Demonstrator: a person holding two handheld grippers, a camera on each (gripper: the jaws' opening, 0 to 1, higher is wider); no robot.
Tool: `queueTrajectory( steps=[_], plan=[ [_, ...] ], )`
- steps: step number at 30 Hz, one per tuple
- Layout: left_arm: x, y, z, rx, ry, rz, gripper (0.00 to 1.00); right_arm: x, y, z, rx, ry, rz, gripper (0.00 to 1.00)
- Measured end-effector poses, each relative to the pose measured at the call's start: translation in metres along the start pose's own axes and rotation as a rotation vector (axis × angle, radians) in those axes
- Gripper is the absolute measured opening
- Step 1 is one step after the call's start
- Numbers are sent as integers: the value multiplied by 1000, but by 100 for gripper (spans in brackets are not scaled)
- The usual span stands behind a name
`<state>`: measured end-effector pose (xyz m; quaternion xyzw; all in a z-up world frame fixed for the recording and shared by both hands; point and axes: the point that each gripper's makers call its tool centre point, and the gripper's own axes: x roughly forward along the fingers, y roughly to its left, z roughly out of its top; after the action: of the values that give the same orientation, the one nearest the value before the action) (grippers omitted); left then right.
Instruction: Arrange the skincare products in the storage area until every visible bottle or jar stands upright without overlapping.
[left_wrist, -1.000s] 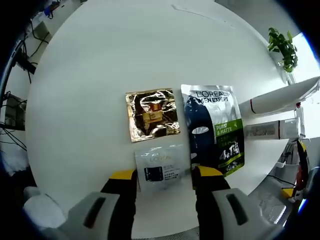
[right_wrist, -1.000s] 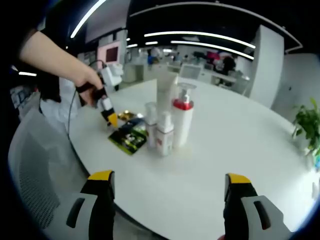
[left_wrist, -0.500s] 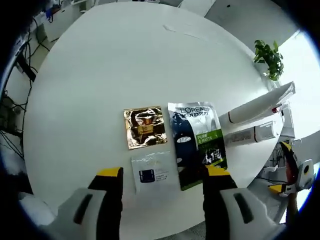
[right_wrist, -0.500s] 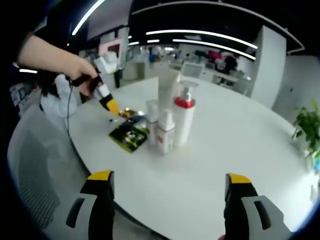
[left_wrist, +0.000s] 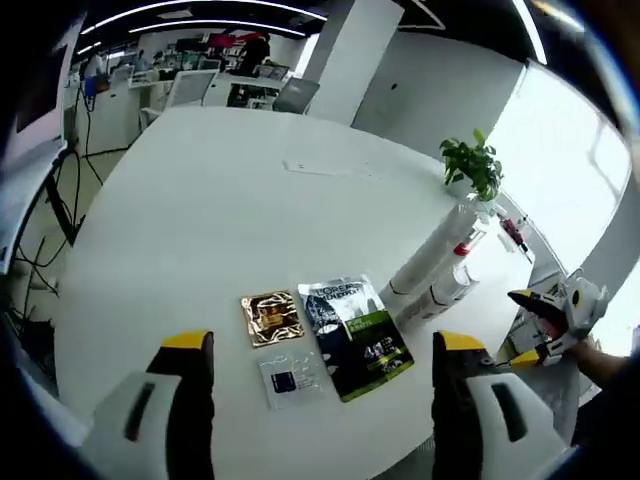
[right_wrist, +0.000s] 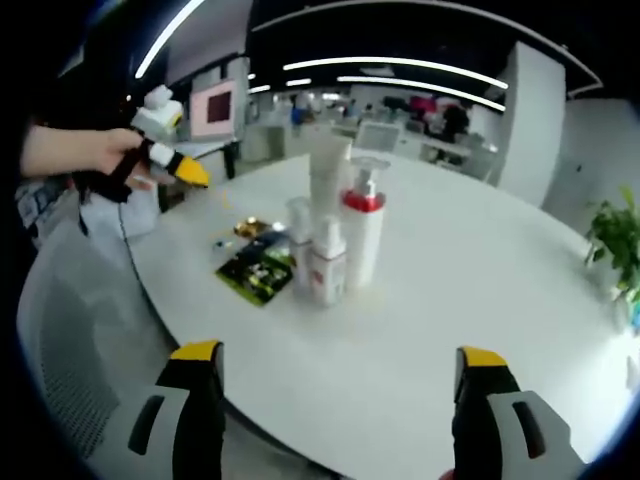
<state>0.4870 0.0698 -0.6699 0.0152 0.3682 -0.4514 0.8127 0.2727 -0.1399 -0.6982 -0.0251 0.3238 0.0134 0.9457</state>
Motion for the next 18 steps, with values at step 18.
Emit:
queueTrajectory(
  steps=[18],
  plan=[
    [-64, -27, 4, 239, -260, -46, 99, -9, -7, 6, 5, 3, -33, 99]
  ],
)
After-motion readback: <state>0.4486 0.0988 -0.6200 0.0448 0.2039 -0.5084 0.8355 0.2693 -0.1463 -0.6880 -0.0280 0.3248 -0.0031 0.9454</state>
